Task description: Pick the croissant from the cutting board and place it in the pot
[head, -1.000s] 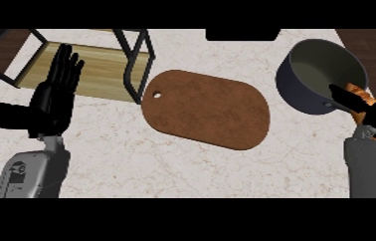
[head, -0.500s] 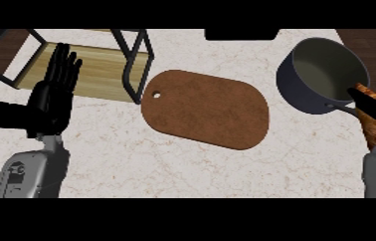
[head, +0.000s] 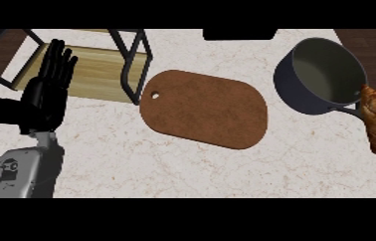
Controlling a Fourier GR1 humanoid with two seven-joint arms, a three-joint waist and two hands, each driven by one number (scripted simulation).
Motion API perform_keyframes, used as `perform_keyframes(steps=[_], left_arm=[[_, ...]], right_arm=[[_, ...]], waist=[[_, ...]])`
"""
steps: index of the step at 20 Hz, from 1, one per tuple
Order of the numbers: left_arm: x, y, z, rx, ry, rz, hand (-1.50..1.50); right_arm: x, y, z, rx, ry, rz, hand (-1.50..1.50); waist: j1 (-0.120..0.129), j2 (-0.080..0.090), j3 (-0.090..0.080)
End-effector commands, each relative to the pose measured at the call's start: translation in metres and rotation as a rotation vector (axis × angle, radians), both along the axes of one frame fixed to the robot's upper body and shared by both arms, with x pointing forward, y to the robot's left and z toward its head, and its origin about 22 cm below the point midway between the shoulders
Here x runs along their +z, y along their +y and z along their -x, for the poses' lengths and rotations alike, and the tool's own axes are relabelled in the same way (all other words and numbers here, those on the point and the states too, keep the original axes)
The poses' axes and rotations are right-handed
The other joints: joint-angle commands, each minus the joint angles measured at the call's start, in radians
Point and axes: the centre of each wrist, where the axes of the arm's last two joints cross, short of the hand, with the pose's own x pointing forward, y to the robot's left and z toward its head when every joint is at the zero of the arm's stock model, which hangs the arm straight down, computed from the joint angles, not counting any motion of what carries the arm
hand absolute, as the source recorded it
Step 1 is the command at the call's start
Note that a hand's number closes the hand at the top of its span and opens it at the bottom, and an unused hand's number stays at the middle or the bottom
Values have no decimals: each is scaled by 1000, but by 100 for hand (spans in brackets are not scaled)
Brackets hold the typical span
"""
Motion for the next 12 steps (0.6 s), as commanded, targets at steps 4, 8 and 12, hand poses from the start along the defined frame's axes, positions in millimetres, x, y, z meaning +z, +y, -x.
perform_keyframes(steps=[4, 8, 12], left_arm=[[-4, 11, -4, 4, 9, 0, 0], [0, -7, 1, -1, 5, 19, 0], [-15, 15, 8, -4, -3, 3, 0]], right_arm=[[-15, -3, 75, -50, -40, 13, -150], [-13, -9, 103, -44, -33, 26, -150], [-8, -38, 147, -43, -25, 47, -150]], waist=[[0, 1, 0], [4, 1, 0], [-3, 0, 0]])
